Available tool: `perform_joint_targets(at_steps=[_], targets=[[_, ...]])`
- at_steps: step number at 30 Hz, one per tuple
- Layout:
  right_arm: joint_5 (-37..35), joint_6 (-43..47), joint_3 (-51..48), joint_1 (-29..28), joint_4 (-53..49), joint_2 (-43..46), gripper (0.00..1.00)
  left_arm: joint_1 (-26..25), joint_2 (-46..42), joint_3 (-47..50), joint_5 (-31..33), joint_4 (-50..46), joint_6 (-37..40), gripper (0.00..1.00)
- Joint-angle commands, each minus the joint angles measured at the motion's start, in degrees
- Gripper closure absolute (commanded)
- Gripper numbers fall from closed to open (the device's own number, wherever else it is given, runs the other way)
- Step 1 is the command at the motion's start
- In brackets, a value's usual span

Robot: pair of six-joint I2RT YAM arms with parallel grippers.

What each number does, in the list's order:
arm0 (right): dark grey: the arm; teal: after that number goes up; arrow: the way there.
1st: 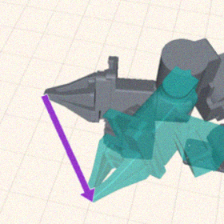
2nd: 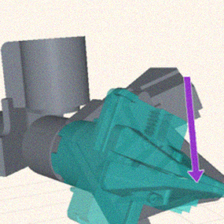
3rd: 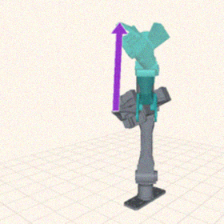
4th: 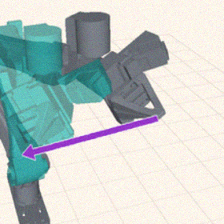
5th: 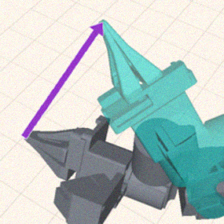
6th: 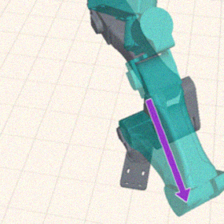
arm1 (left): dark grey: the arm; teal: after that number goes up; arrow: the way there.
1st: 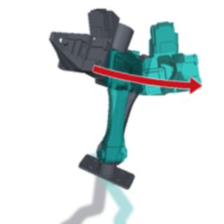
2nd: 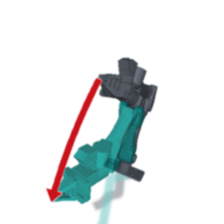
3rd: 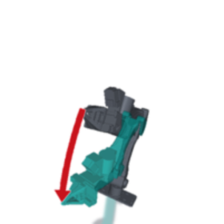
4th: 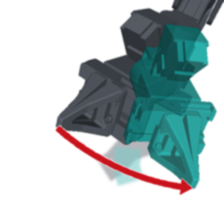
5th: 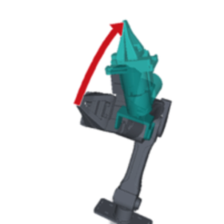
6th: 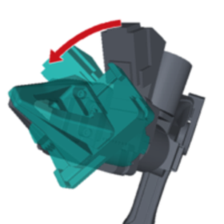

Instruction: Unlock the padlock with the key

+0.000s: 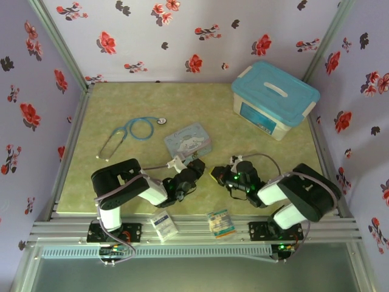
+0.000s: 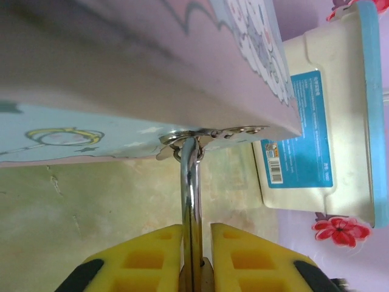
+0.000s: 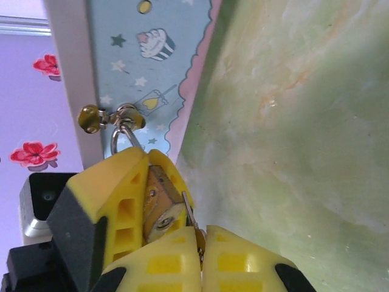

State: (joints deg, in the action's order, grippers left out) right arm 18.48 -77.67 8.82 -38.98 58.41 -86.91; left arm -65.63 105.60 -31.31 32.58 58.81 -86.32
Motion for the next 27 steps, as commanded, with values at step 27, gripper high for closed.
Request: perform_joint_targets(at_steps=[27], targets=[[1.2,-1.7,-1.9,-1.3,20.8,-8.9,1.0,-0.6,0.7,-0.2,4.3,6.5,-0.6,1.0]])
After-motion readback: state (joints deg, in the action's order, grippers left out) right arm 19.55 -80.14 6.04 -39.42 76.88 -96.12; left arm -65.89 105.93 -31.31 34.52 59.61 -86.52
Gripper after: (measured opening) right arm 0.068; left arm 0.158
